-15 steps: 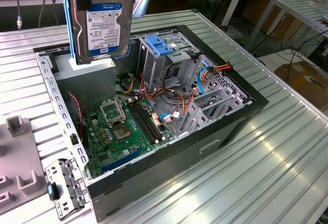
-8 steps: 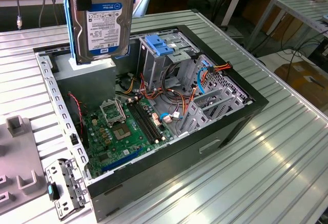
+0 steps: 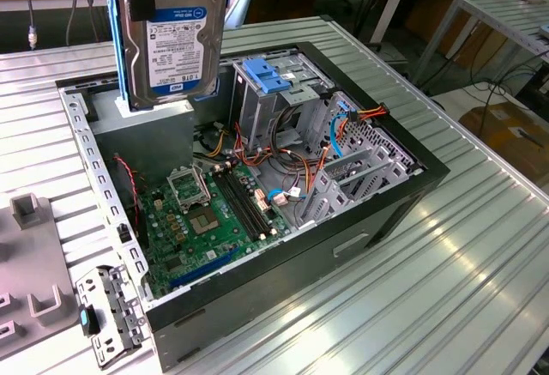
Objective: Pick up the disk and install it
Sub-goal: 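Insert the disk into the insertion slot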
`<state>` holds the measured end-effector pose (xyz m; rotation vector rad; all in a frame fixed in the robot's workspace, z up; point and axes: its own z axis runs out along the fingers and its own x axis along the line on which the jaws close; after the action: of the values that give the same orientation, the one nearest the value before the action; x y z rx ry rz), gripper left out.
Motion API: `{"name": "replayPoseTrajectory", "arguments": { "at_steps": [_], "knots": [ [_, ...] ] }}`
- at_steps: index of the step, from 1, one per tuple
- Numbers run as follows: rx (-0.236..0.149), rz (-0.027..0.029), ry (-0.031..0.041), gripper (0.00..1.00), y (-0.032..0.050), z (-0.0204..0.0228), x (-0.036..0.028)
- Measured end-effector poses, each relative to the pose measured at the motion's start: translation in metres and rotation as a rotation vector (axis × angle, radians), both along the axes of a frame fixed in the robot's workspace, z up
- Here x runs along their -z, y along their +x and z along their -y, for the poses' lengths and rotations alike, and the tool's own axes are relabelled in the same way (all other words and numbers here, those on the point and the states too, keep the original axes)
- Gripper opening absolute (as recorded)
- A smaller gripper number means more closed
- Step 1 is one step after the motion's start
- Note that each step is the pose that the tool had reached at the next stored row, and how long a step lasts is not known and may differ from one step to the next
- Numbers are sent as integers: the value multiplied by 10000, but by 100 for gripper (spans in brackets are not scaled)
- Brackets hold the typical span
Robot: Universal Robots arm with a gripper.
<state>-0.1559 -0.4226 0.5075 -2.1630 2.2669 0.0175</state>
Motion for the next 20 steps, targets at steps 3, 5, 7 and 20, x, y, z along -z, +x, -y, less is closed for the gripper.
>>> {"name": "replayPoseTrajectory", "arguments": {
  "at_steps": [3,5,7,20],
  "knots": [
    [0,0,-1,37,0,16,0],
    [0,0,0,37,0,27,0],
    [1,0,0,37,0,30,0],
    [0,0,0,37,0,74,0]
  ]
}}
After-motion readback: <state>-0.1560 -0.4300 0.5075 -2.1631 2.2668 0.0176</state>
